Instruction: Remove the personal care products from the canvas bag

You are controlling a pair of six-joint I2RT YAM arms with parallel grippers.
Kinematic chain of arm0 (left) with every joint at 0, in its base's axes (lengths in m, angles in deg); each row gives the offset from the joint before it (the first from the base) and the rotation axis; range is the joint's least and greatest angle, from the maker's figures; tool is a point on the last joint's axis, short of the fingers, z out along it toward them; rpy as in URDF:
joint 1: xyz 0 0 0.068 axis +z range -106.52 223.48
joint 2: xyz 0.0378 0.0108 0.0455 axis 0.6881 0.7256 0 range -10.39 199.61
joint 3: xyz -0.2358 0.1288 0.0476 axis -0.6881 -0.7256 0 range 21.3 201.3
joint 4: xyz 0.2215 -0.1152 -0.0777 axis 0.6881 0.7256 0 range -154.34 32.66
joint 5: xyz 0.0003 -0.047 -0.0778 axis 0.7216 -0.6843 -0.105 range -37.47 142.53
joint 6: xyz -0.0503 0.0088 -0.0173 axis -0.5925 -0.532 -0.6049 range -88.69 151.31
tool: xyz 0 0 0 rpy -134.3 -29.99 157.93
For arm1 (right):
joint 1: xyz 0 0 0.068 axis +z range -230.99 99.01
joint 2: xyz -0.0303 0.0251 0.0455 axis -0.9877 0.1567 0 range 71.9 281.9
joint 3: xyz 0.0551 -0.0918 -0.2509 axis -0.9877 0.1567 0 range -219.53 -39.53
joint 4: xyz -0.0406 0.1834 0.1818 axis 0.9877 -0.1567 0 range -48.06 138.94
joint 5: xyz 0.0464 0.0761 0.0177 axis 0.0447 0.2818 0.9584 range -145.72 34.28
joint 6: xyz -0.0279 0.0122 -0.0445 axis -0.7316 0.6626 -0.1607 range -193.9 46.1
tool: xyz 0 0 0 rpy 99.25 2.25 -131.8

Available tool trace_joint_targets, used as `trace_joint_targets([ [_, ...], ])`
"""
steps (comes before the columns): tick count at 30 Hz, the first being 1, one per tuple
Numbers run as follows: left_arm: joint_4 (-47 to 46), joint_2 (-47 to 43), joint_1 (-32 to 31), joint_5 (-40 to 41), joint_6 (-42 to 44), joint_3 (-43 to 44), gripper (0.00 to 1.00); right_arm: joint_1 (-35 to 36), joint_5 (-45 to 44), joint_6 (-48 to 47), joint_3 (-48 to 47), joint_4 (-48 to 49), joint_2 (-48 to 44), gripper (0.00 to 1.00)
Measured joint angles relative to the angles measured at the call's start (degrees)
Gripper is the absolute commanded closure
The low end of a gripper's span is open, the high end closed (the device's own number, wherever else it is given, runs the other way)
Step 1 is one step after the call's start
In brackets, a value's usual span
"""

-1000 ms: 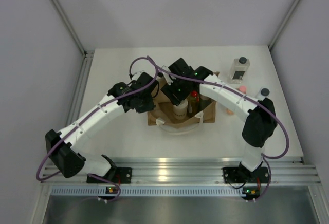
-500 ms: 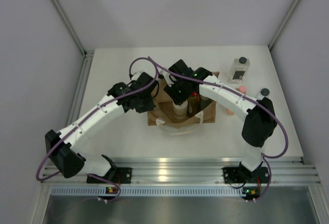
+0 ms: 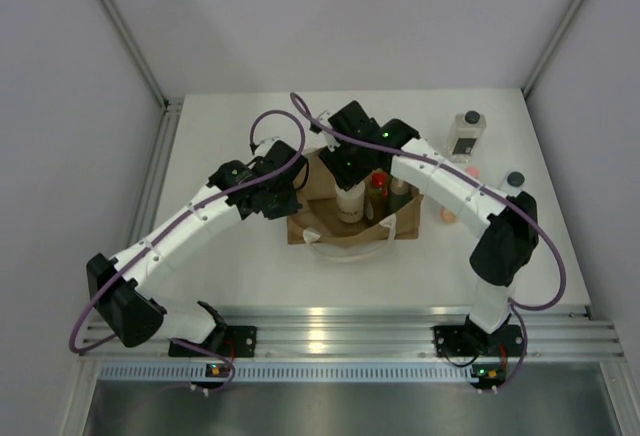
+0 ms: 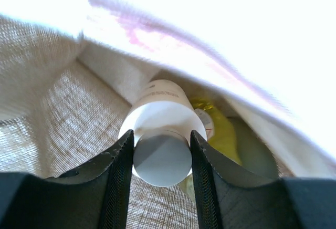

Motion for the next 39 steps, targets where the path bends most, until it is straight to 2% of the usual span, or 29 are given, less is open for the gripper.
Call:
trace_joint_targets([
  [7,0.0,0.0,0.0,0.2,0.0,0.0,1.0,0.1,-2.3,5.2,-8.5,-4.2,0.0,1.0],
  [14,0.0,0.0,0.0,0.3,0.0,0.0,1.0,0.7,-4.8,8.4,-18.1,-12.8,-0.1,1.0],
  [22,0.0,0.0,0.0,0.4,0.0,0.0,1.0,2.8,-6.6,10.2,-21.6,-18.9,-1.0,1.0],
  [39,0.0,0.2,0.0,1.6,0.0,0.4,1.0,4.3,-11.7,13.0,-29.3,-24.8,-8.6,1.0],
])
